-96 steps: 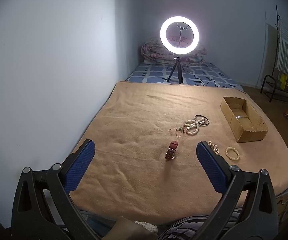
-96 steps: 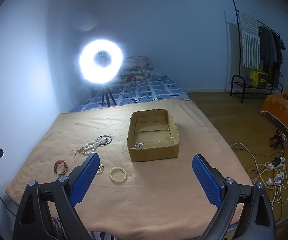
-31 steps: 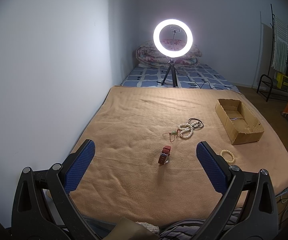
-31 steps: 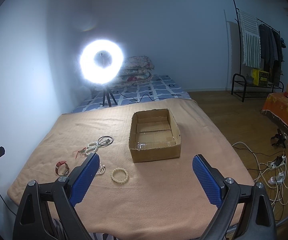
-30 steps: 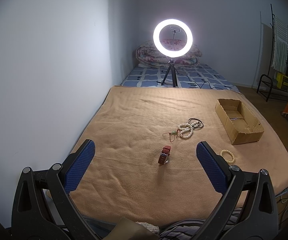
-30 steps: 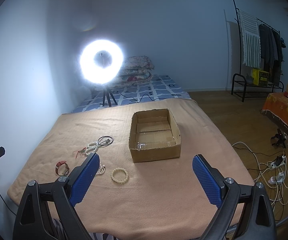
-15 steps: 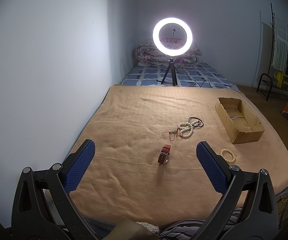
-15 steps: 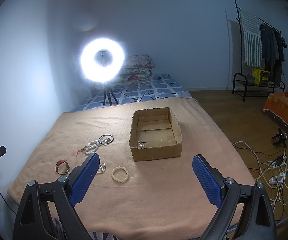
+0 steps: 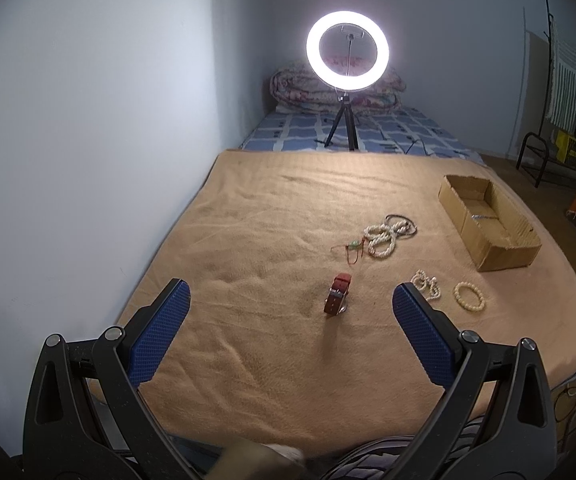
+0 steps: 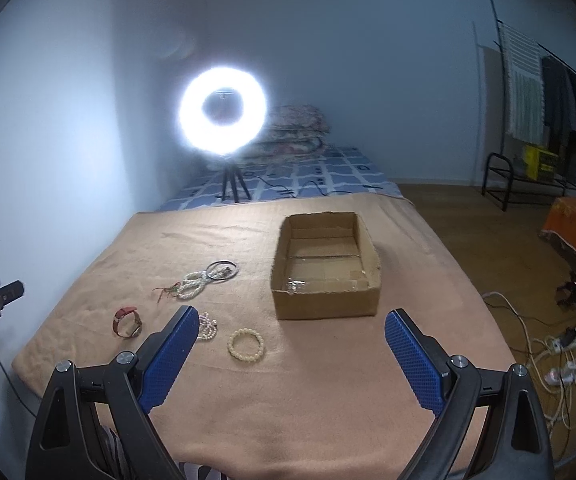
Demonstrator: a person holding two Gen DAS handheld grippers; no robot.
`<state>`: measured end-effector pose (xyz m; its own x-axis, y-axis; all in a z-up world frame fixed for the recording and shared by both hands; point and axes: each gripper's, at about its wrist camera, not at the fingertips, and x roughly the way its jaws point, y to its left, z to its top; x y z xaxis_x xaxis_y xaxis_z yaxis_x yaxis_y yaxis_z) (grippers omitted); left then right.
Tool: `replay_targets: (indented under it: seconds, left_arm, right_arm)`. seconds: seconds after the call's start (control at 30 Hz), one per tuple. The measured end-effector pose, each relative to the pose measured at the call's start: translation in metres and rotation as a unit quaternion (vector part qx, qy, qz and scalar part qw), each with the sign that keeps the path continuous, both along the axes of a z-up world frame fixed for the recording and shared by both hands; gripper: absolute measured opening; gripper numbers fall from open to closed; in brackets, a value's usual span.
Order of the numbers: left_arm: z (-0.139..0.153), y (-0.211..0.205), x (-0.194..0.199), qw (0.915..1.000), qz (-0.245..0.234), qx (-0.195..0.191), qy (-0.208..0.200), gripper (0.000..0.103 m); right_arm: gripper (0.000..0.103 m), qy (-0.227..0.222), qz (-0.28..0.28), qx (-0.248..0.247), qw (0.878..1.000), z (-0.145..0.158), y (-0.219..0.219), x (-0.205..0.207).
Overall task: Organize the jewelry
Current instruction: 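Grasp the red-strap watch with the left gripper while the right grasps the yellow bracelet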
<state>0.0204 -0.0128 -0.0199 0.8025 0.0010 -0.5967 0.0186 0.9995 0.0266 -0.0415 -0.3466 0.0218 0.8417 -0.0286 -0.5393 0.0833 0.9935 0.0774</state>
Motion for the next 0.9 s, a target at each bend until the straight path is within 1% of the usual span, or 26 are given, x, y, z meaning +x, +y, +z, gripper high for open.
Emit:
replay_targets:
  seconds: [0.1,0.3,0.37,0.5,0.53,0.6,0.67,0.7,0.83,0.9]
  left_arm:
    - [-0.013,0.005,0.009,0.9995,-0.009,-0.018,0.024,0.103]
    - [-0.029,0.006,0.022,0.9985,-0.027,-0.024,0.041,0.103]
    - [-0.035,0.006,0.028,0.9976,-0.035,-0.032,0.049,0.103]
    - [-0.048,0.006,0.041,0.9955,-0.048,-0.044,0.069,0.097]
    - [-0.052,0.005,0.045,0.9947,-0.052,-0.047,0.075,0.096]
    - [-0.059,0.005,0.051,0.9933,-0.057,-0.051,0.087,0.088]
    - [-0.067,0.002,0.059,0.9919,-0.063,-0.053,0.097,0.085]
    - [-0.073,0.001,0.063,0.9912,-0.066,-0.051,0.103,0.085]
    - [-0.087,-0.004,0.075,0.9888,-0.078,-0.048,0.118,0.082]
    - [-0.095,-0.004,0.082,0.9870,-0.083,-0.052,0.128,0.081]
  right_arm:
    - [0.095,0.003,0.021,-0.006,1.000,-0.006,0.002,0.007]
    - [0.095,0.021,0.091,-0.008,0.996,-0.023,0.010,0.024]
    - [0.095,0.033,0.112,-0.008,0.993,-0.033,0.012,0.032]
    - [0.095,0.068,0.152,-0.019,0.986,-0.054,0.021,0.050]
    - [0.093,0.079,0.165,-0.023,0.983,-0.060,0.024,0.055]
    - [0.087,0.097,0.191,-0.034,0.976,-0.070,0.031,0.063]
    - [0.080,0.114,0.218,-0.046,0.968,-0.080,0.039,0.072]
    - [0.079,0.124,0.232,-0.050,0.963,-0.086,0.042,0.079]
    - [0.067,0.160,0.270,-0.055,0.948,-0.104,0.052,0.103]
    - [0.062,0.175,0.283,-0.062,0.941,-0.113,0.058,0.113]
